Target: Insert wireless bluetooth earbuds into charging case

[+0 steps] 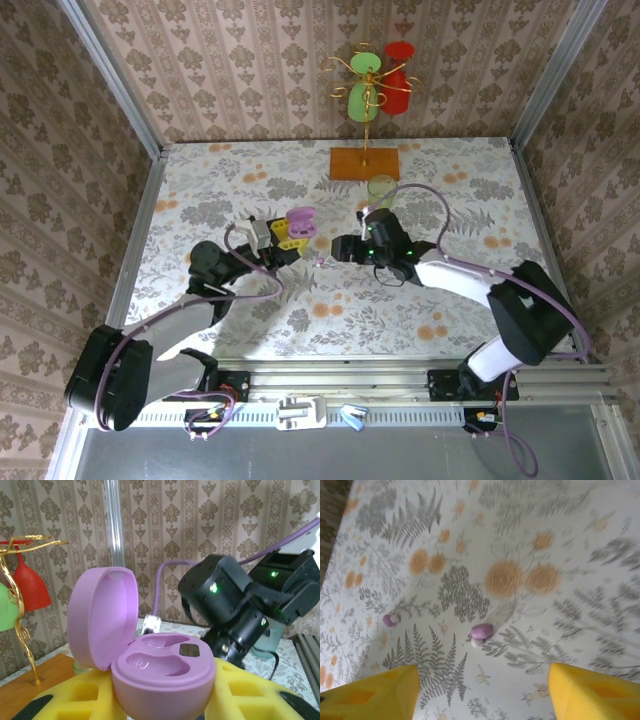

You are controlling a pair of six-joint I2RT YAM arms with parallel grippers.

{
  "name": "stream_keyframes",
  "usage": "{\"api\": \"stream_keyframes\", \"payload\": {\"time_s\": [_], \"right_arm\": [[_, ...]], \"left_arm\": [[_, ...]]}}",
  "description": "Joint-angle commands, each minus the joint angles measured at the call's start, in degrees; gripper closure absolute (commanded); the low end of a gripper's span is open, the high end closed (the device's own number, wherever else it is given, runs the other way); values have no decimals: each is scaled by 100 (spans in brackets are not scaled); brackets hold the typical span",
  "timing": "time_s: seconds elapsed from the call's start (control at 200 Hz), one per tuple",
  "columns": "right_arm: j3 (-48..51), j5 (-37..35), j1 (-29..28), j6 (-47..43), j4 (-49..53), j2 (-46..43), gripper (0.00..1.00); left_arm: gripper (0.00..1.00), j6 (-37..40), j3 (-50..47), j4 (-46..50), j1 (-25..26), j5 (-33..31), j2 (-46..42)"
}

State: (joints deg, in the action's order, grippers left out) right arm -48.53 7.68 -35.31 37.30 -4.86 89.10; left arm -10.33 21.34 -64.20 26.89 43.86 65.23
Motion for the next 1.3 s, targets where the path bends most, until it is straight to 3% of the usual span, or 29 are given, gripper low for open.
{"api": "stream_keyframes", "payload": {"time_s": [0.0,0.275,0.515,1.295], "right_arm": [[-309,-185,-189,641,197,502,35],[-950,-119,-698,1179,91,1480,44],[-1217,-100,-732,1306,37,1992,49],[-2516,-429,-464,302,1263,2791,52]], "left_arm": [[84,200,-91,75,-39,-163,-217],[84,268,-139,214,-35,-220,-358],[85,298,-192,248,-36,-217,-440],[85,374,-183,336,-37,-246,-432]]}}
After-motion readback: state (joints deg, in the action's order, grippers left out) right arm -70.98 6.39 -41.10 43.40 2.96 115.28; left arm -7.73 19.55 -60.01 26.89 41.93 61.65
